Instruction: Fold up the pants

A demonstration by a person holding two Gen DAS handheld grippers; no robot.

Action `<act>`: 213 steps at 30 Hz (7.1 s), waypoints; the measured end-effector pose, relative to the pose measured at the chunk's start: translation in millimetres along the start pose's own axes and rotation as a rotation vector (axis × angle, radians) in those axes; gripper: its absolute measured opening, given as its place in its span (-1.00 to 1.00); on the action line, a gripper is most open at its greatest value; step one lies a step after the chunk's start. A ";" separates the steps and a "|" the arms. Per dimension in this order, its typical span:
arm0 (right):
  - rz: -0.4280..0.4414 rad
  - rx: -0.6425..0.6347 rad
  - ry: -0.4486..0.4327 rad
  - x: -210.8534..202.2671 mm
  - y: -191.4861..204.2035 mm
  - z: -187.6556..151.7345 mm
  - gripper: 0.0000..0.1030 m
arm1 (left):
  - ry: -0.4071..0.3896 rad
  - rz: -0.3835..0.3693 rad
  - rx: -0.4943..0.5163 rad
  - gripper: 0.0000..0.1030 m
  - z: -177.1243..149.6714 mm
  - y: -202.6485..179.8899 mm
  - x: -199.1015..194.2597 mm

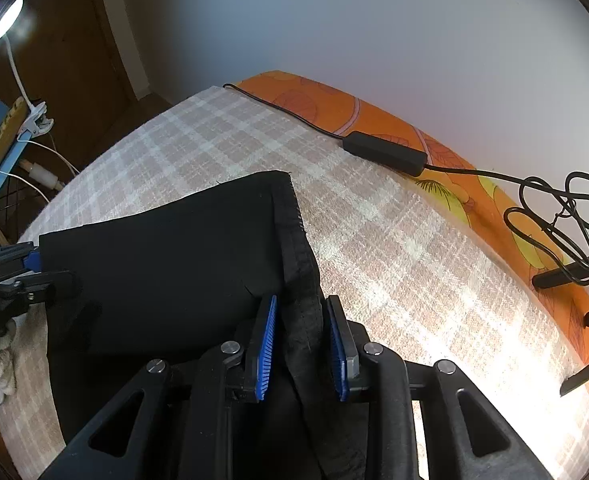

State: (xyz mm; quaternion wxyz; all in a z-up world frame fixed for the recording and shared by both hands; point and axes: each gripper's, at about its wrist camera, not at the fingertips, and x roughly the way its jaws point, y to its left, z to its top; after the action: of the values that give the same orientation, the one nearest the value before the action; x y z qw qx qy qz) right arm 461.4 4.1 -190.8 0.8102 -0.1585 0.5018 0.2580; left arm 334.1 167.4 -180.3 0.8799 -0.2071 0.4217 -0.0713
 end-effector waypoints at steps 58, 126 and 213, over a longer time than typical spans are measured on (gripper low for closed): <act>-0.014 0.023 -0.036 -0.9 9.5 -2.3 -0.75 | -0.009 0.113 0.038 0.24 -16.8 -2.3 -15.2; 0.313 -0.054 0.033 -34.5 111.2 -26.8 -0.17 | 0.060 -0.034 -0.107 0.25 -23.9 29.1 -35.9; 0.106 0.743 -0.268 -220.4 -106.5 -205.7 -0.97 | 0.057 -0.341 0.559 -0.89 -162.7 -310.9 -78.4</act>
State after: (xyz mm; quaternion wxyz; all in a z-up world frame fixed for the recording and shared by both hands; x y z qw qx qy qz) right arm 292.4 -246.0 -85.5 0.8563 0.2064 0.4583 0.1188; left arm 174.1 -139.7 -83.4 0.8660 -0.0228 0.3694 -0.3363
